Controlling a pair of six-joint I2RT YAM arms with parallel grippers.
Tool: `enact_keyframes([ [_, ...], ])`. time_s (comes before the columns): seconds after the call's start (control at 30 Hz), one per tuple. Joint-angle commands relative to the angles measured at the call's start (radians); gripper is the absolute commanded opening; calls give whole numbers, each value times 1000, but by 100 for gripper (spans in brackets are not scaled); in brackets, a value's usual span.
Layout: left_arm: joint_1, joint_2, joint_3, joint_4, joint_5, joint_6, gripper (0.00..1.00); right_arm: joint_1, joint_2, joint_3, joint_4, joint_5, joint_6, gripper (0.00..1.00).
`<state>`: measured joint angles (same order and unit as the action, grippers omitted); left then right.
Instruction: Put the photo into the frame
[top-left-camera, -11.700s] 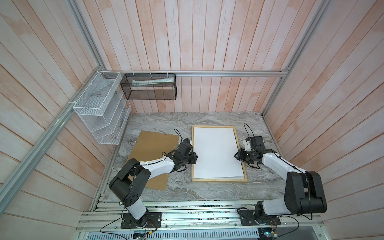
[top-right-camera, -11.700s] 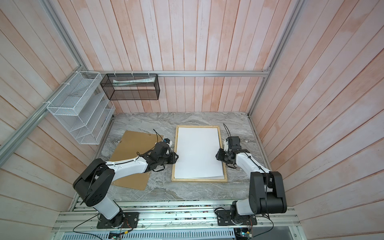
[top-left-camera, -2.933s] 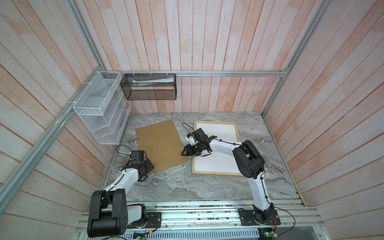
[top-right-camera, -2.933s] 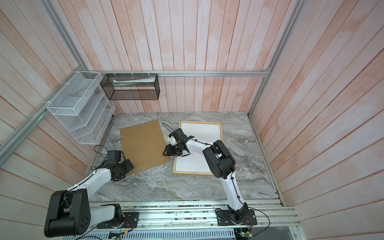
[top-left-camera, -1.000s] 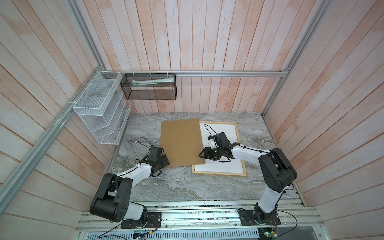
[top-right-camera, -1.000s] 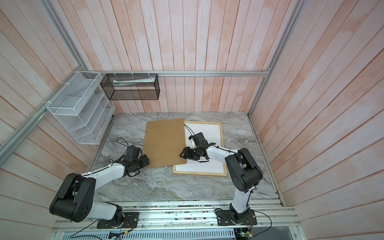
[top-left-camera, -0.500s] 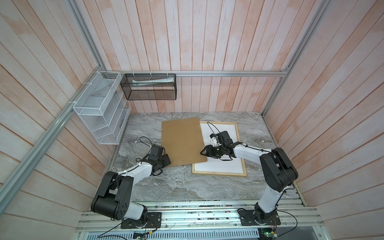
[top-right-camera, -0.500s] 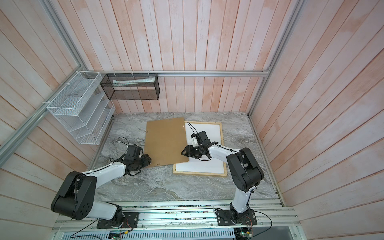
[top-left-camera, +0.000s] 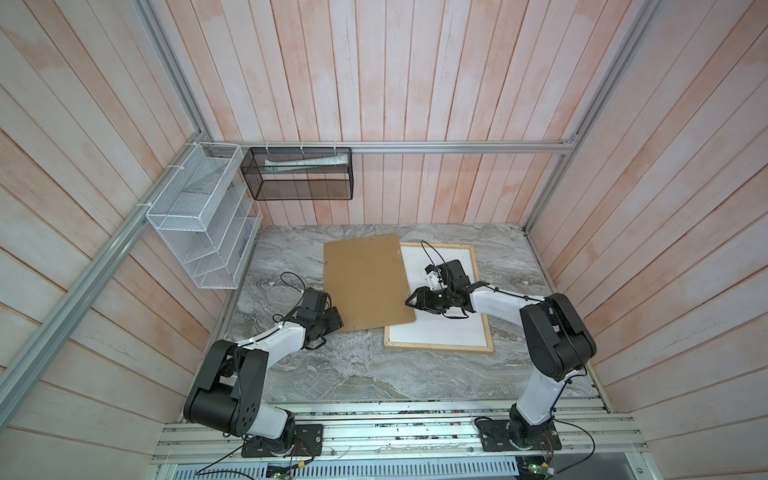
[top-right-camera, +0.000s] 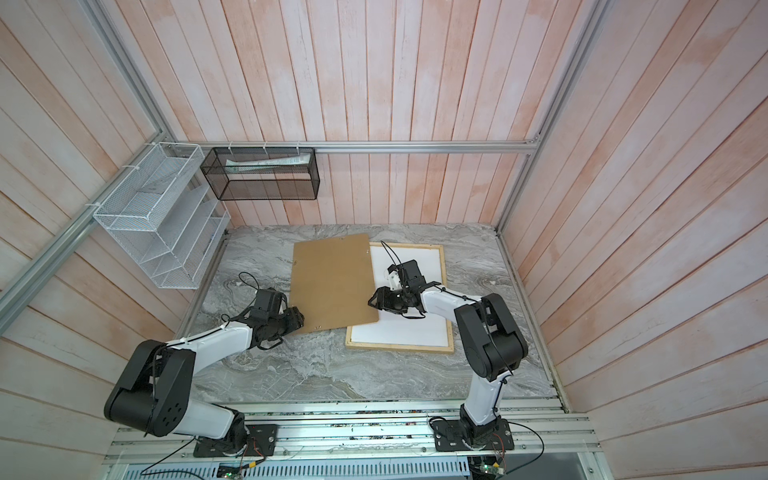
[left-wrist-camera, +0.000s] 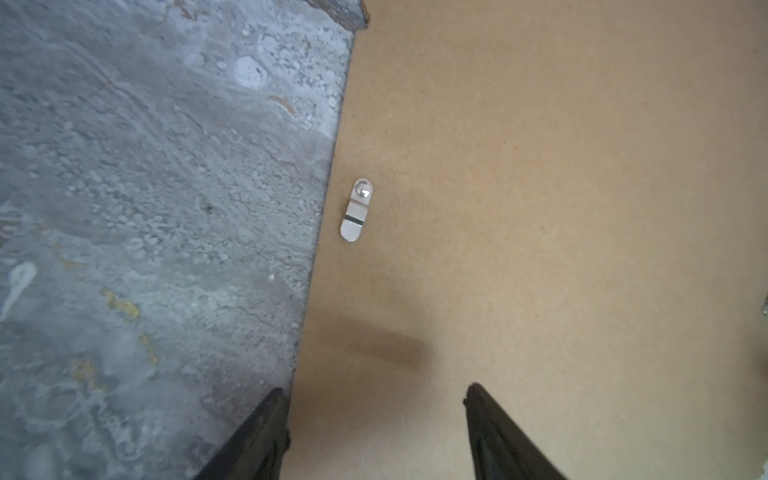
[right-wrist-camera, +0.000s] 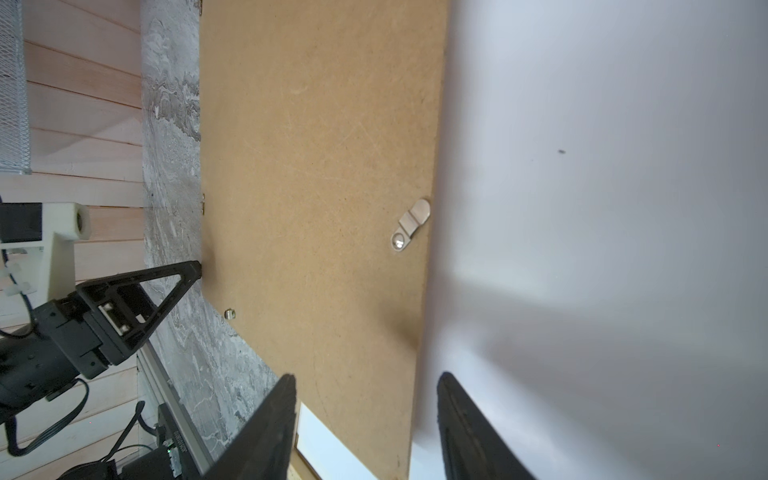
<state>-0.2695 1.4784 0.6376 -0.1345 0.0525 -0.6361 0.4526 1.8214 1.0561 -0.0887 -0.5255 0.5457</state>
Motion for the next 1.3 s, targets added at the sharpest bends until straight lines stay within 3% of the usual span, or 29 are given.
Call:
enact_keyframes([
  [0.0,-2,46,-12,-83,49,5,69,0,39,31,31,-22,-3,55],
  [0.23,-2,51,-12,-71,60,10,69,0,70,54,58,-31,5,53],
  [0.43,-2,51,-22,-49,90,16,69,0,84,61,131,-129,40,50],
  [0.67,-2,48,-33,-27,112,18,69,0,2,21,219,-215,112,48],
  [0.83,-2,44,-36,-24,111,21,68,8,-60,-11,244,-214,131,47],
  [0.9,-3,44,-44,-11,114,19,68,12,-45,-7,252,-211,136,47],
  [1.0,-3,58,-39,-12,118,21,68,14,5,24,262,-236,153,37],
  [1.27,-3,48,-55,1,122,19,68,18,51,88,264,-238,151,35],
])
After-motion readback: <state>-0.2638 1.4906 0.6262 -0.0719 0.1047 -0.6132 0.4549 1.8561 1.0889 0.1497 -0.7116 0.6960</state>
